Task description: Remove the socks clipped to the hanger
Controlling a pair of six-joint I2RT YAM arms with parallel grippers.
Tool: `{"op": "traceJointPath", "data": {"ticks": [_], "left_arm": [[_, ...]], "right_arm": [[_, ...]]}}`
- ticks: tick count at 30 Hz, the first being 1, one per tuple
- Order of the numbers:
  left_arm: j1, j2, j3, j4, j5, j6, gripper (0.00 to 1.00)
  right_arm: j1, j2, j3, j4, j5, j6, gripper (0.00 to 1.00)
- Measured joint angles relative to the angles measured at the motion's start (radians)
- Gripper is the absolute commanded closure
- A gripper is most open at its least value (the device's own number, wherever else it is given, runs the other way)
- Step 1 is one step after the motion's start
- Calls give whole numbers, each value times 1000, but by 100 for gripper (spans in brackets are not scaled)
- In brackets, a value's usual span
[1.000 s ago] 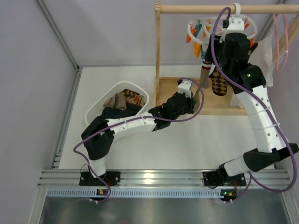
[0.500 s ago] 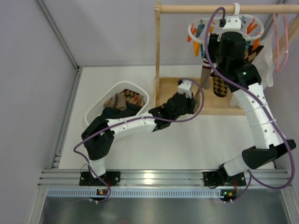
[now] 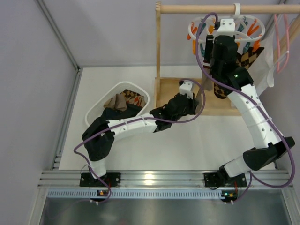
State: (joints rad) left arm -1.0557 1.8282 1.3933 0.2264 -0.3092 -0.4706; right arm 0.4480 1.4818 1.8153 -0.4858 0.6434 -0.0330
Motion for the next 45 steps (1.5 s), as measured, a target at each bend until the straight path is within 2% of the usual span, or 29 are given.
{"op": "traceJointPath", "data": {"ticks": [3, 10, 12, 13, 16, 21, 25, 32, 39, 45], "left_arm": [[-11, 0, 0, 0, 0, 0, 100], [-38, 0, 12, 0, -10, 1, 100], [-42, 0, 16, 0, -16, 1, 100], [-44, 0, 17, 0, -18, 1, 100], [-46, 0, 21, 0, -23, 1, 100], [-46, 1, 31, -1, -31, 5, 100], [-49, 2, 32, -1, -55, 28, 100], [-119, 25, 63, -1, -183, 132, 100], [-193, 43, 97, 1, -242, 206, 100], [-196, 55, 97, 3, -259, 220, 100]], "right_arm": [[5, 0, -8, 14, 24, -13, 56], [21, 0, -8, 23, 62, -46, 55], [24, 0, -8, 24, 72, -55, 51], [26, 0, -8, 26, 79, -61, 46], [32, 0, -8, 30, 109, -79, 42], [40, -23, -36, 38, 123, -68, 41], [41, -70, -61, 26, 117, -50, 35], [9, -143, -61, -28, -9, -1, 31], [-68, -209, -61, -122, -195, 51, 30], [-113, -273, -76, -155, -302, 67, 36]]}}
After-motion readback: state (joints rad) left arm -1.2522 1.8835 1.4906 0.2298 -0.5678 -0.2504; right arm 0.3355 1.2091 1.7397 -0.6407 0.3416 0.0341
